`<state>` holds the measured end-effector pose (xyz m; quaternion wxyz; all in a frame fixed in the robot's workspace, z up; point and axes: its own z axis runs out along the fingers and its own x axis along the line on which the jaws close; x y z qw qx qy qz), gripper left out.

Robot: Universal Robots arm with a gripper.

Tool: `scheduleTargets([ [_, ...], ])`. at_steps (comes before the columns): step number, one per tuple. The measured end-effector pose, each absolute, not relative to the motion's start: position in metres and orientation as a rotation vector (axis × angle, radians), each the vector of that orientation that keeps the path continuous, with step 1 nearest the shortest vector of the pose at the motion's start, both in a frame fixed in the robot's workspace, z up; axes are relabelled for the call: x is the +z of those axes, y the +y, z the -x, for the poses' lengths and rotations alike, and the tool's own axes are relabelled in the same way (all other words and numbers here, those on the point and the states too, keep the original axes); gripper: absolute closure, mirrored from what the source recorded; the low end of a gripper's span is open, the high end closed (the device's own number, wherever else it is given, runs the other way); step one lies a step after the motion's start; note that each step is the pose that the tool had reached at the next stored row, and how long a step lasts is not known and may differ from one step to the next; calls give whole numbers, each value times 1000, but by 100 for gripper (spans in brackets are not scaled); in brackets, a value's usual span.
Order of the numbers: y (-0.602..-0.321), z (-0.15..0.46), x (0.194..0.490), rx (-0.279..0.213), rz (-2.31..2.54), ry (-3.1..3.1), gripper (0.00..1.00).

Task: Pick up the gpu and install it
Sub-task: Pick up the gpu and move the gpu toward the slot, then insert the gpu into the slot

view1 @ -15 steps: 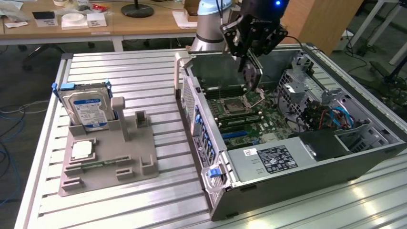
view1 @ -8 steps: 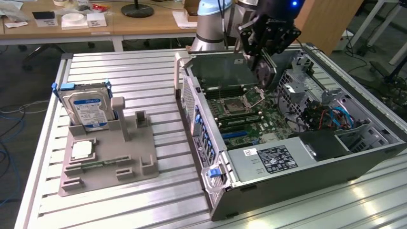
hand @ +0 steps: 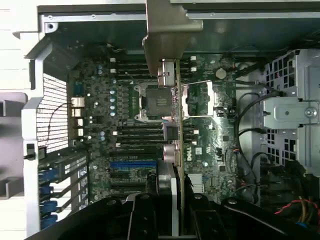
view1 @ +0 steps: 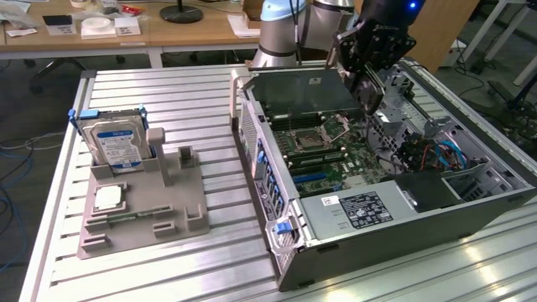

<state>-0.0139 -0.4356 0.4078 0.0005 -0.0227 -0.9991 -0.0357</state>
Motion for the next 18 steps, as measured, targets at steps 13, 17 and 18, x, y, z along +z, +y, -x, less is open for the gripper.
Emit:
scheduleTargets([
  [13, -436, 13, 408, -112, 71, -3138, 72],
  [17, -436, 13, 408, -112, 71, -3138, 72],
  [18, -436, 13, 408, -112, 71, -3138, 72],
])
